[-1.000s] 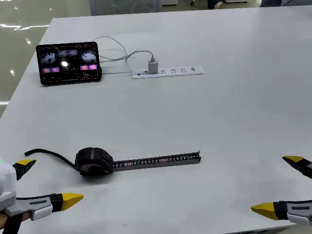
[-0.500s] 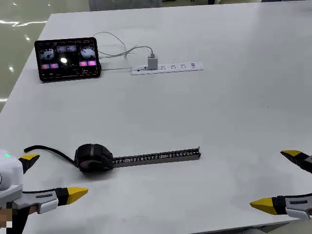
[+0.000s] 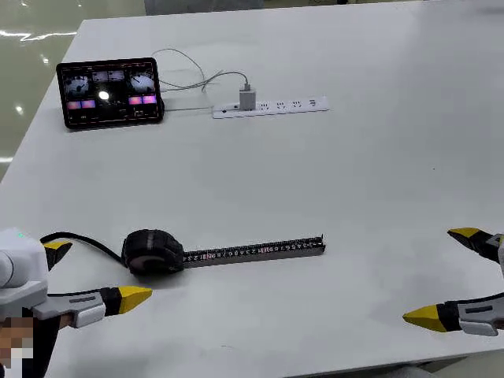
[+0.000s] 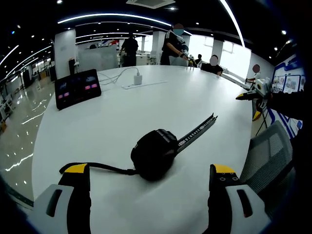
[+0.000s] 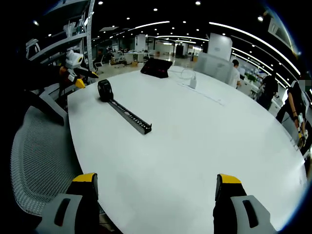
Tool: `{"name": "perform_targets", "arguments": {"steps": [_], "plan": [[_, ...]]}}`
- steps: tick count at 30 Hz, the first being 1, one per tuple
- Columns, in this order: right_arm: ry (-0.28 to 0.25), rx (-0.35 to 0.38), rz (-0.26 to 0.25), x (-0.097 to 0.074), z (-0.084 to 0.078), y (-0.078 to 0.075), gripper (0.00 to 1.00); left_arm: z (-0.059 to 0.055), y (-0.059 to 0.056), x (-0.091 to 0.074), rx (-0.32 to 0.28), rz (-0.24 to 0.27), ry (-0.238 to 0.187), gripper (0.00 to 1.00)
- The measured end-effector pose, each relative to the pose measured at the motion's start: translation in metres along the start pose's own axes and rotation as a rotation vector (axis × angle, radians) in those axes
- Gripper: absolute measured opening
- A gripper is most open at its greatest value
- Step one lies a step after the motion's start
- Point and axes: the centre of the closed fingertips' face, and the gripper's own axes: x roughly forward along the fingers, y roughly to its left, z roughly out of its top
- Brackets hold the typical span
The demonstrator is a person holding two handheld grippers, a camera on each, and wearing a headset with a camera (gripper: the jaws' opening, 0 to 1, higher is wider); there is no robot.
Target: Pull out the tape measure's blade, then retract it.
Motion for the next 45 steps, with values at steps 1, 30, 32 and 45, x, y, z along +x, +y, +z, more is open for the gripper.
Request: {"name": "perform_targets", "arguments": {"steps": [1, 30, 32, 45], "plan": [[0.000, -0.003, 0.004, 0.000, 0.001, -0.001, 0.99, 0.001, 0.000, 0.001, 0.004, 0.004, -0.001, 0.99], [0.044, -0.131, 0.078, 0.014, 0.036, -0.022, 0.99, 0.022, 0.000, 0.014, -0.033, 0.047, -0.031, 0.99], [0.044, -0.136, 0.082, 0.015, 0.038, -0.022, 0.99, 0.023, 0.000, 0.015, -0.031, 0.053, -0.035, 0.99], [0.045, -0.180, 0.089, 0.027, 0.050, -0.026, 0.99, 0.030, 0.001, 0.022, -0.066, 0.089, -0.058, 0.99]]}}
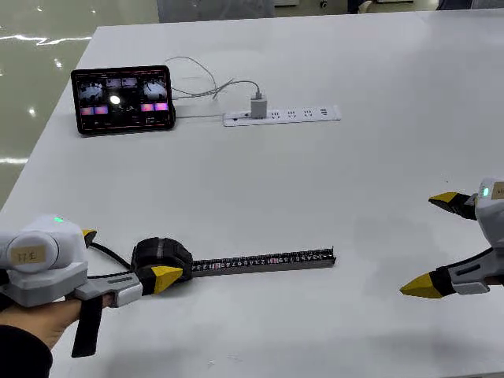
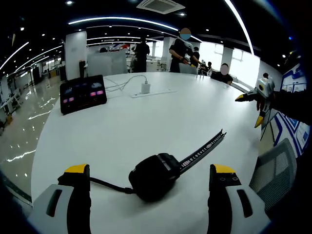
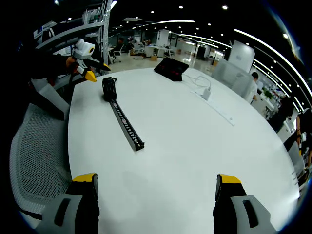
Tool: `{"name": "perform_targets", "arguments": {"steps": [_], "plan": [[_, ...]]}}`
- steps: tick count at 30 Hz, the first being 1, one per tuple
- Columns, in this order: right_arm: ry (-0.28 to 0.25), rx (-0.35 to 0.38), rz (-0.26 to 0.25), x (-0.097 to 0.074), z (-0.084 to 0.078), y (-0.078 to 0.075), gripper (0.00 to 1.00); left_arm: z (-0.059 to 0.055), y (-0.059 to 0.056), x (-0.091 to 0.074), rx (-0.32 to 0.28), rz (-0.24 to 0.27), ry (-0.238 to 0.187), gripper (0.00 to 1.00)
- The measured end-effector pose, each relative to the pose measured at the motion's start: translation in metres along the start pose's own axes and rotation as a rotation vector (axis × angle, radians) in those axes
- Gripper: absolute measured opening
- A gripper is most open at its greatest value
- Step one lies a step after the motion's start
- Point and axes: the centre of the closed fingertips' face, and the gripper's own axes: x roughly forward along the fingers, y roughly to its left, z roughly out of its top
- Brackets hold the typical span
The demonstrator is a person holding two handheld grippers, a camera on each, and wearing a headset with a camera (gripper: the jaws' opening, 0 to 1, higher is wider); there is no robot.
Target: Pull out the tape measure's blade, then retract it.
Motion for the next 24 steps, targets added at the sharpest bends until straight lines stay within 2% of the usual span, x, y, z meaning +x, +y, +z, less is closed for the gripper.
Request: {"name": "perform_targets", "arguments": {"steps": [6, 9, 17, 24], "plan": [[0.013, -0.023, 0.023, 0.006, 0.001, 0.002, 0.99, 0.000, -0.001, 0.006, -0.024, 0.033, -0.009, 0.99], [0.015, -0.029, 0.031, 0.009, 0.003, 0.002, 0.99, -0.001, 0.000, 0.008, -0.012, 0.051, -0.003, 0.99], [0.023, -0.053, 0.060, 0.020, 0.011, 0.002, 0.99, -0.005, -0.002, 0.014, -0.038, 0.076, 0.006, 0.99], [0.058, -0.092, 0.127, 0.033, 0.015, 0.012, 0.99, -0.006, 0.000, 0.020, -0.052, 0.111, -0.006, 0.99]]}}
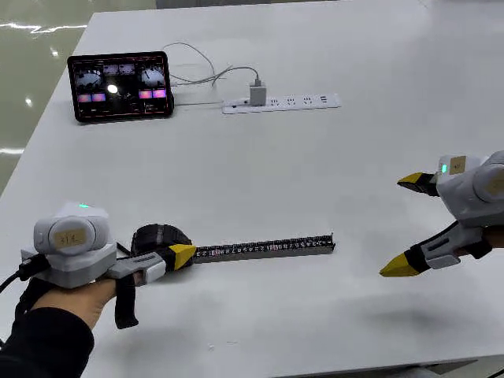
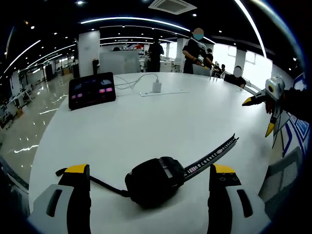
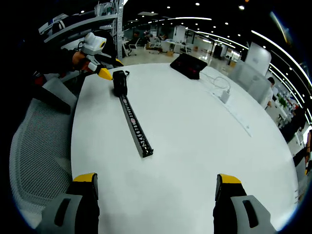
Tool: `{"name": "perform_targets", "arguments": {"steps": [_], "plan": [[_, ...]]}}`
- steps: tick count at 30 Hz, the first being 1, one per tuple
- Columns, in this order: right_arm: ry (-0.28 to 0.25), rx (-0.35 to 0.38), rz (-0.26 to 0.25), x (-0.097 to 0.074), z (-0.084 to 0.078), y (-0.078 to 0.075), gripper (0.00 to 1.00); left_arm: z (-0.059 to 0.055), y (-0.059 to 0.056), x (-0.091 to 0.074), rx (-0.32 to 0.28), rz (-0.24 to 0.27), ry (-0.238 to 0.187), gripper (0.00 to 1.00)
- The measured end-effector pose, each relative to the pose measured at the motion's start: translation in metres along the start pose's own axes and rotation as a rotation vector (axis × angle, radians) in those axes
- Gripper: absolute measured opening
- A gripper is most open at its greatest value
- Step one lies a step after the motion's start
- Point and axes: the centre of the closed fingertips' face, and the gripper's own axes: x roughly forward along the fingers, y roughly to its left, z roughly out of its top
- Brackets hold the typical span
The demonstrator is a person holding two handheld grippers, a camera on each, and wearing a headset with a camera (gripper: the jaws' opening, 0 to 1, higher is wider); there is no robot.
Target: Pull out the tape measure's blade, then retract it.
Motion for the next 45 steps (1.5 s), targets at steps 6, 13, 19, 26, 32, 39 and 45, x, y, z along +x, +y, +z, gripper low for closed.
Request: {"name": "perform_targets", "arguments": {"steps": [6, 13, 19, 26, 32, 39, 45], "plan": [[0.016, -0.018, 0.034, 0.010, 0.006, 0.002, 0.99, 0.000, -0.003, 0.004, -0.001, 0.018, -0.017, 0.99], [0.030, -0.046, 0.057, 0.022, 0.012, 0.000, 0.99, 0.004, -0.011, 0.007, 0.016, 0.013, -0.052, 0.99], [0.039, -0.103, 0.086, 0.038, 0.013, 0.000, 0.99, 0.006, -0.014, 0.012, 0.041, 0.016, -0.065, 0.99], [0.046, -0.106, 0.095, 0.053, 0.020, -0.003, 0.99, 0.004, -0.014, 0.017, 0.052, 0.021, -0.070, 0.99], [0.057, -0.179, 0.138, 0.065, 0.020, 0.004, 0.99, 0.001, -0.002, 0.021, 0.015, 0.070, -0.084, 0.99], [0.084, -0.188, 0.157, 0.075, 0.017, 0.003, 0.99, 0.004, 0.010, 0.019, 0.032, 0.153, -0.148, 0.99], [0.114, -0.199, 0.176, 0.079, 0.013, 0.006, 0.99, -0.001, 0.008, 0.021, 0.002, 0.163, -0.138, 0.99]]}}
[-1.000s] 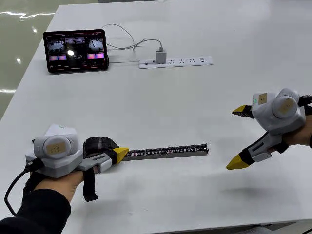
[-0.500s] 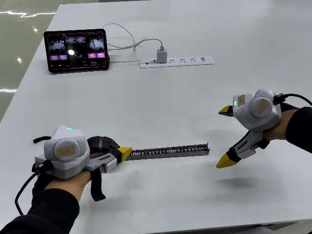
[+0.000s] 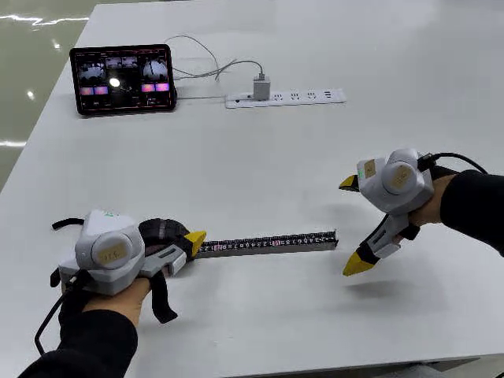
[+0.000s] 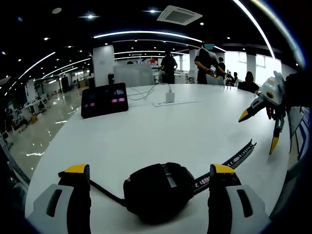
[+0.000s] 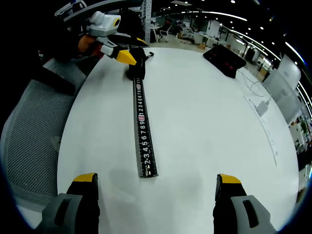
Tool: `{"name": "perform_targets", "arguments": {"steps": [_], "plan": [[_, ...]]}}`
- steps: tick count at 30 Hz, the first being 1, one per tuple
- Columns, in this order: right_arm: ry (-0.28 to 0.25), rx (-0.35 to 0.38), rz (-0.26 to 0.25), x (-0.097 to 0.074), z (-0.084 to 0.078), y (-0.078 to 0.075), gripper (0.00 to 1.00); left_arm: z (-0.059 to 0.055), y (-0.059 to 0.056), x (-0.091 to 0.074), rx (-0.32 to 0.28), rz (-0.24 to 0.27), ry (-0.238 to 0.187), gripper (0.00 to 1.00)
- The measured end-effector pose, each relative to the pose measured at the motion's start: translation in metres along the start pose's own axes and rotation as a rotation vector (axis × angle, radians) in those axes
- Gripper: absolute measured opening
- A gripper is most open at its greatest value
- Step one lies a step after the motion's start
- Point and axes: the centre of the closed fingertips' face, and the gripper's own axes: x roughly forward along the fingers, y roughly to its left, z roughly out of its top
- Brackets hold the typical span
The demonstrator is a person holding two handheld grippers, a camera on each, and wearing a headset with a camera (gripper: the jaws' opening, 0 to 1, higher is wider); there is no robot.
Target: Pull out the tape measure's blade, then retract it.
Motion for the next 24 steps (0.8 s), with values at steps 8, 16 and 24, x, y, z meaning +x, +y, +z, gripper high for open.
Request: {"name": "perform_targets", "arguments": {"steps": [8, 16, 24], "plan": [[0.006, 0.000, 0.005, 0.007, -0.001, -0.002, 0.96, -0.003, -0.001, 0.000, -0.025, 0.003, -0.016, 0.99], [0.014, -0.012, 0.019, 0.013, -0.003, -0.002, 0.91, -0.007, 0.001, 0.000, -0.018, 0.015, -0.024, 0.99], [0.018, -0.022, 0.021, 0.014, -0.003, -0.002, 0.82, -0.007, 0.005, 0.001, -0.027, 0.021, -0.022, 0.99]]}}
